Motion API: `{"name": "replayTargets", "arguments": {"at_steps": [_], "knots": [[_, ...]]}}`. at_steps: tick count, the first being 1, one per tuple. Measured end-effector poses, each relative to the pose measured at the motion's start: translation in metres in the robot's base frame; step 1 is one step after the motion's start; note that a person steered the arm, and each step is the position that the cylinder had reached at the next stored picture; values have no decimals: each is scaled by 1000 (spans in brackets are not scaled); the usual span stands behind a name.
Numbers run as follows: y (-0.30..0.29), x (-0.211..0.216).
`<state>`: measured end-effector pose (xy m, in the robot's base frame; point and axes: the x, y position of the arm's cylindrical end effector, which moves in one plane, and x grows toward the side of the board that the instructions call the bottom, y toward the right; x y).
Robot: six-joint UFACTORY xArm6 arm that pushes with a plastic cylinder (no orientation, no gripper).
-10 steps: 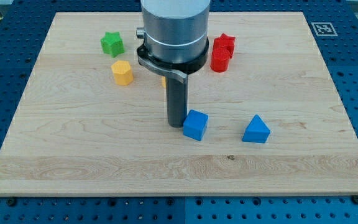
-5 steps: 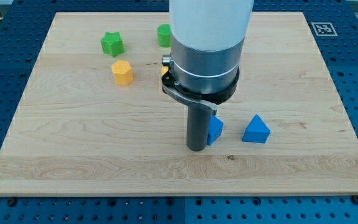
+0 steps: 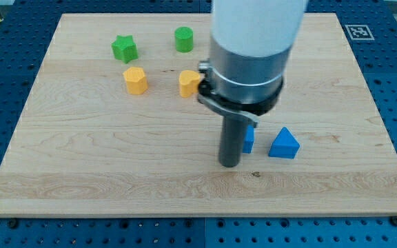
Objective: Move the blue cube to the left side of the blue triangle
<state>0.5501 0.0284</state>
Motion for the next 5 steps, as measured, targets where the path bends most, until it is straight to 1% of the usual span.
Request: {"name": "replayTargets", "arguments": {"at_steps": [1,2,4,5], "knots": [[-40,-7],[-62,-26],[-62,-53],[-46,-55]]}}
